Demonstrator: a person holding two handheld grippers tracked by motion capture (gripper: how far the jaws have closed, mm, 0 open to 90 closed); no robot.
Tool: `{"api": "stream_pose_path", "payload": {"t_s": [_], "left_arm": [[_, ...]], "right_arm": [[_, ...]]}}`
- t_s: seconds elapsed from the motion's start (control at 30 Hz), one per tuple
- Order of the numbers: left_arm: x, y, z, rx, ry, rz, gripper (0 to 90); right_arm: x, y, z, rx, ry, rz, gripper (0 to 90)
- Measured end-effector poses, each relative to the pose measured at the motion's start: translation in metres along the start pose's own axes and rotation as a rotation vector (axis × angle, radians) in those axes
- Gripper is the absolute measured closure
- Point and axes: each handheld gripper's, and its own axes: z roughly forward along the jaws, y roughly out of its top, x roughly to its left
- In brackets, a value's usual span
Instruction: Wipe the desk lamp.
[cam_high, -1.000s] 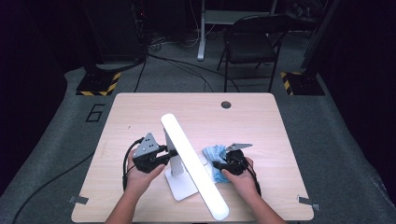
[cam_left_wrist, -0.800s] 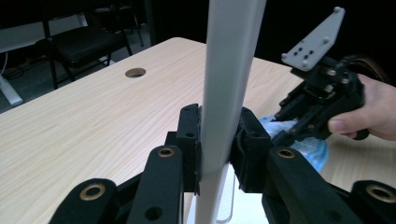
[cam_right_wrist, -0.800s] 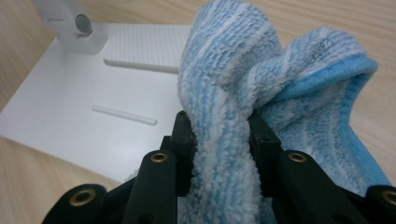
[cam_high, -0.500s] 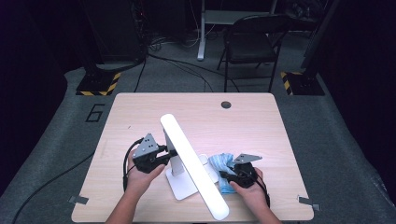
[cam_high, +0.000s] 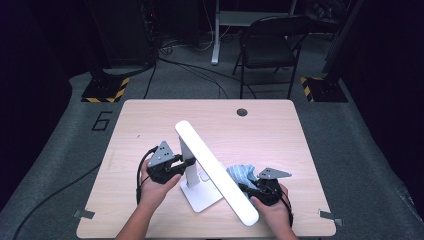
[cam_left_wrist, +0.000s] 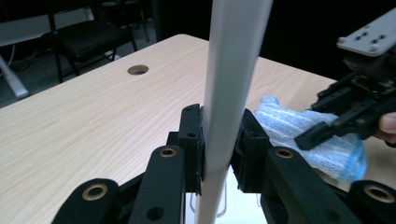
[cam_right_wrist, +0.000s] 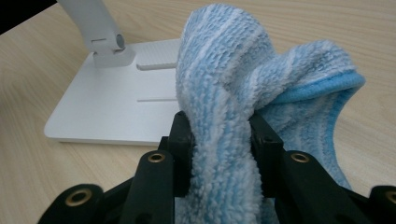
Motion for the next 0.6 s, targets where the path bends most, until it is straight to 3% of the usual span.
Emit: {"api": "stream_pose_path", "payload": {"t_s": [0.1, 0.23, 0.37, 0.4, 0.47, 0.6], "left_arm": [[-0.006, 0.003, 0.002, 0.017, 0.028, -0.007, 75.8], [-0.01, 0.003, 0.002, 0.02, 0.026, -0.01, 75.7], [-0.005, 0.002, 0.002, 0.016, -0.022, -0.026, 74.6], [-0.004, 0.002, 0.001, 0.018, -0.039, -0.027, 73.5], [-0.002, 0.002, -0.001, 0.019, -0.083, -0.025, 70.1], [-0.003, 0.002, -0.002, 0.026, -0.104, -0.014, 66.7]], "right_arm": [[0.003, -0.001, -0.002, 0.003, -0.002, -0.007, 66.5], [0.011, -0.002, 0.0, 0.011, 0.004, -0.022, 66.3], [0.02, -0.005, 0.009, 0.057, 0.005, -0.04, 66.3], [0.021, -0.006, 0.015, 0.085, -0.017, -0.088, 65.9], [0.02, -0.006, 0.018, 0.089, -0.022, -0.09, 65.5], [0.016, -0.005, 0.02, 0.082, -0.029, -0.08, 65.2]]}}
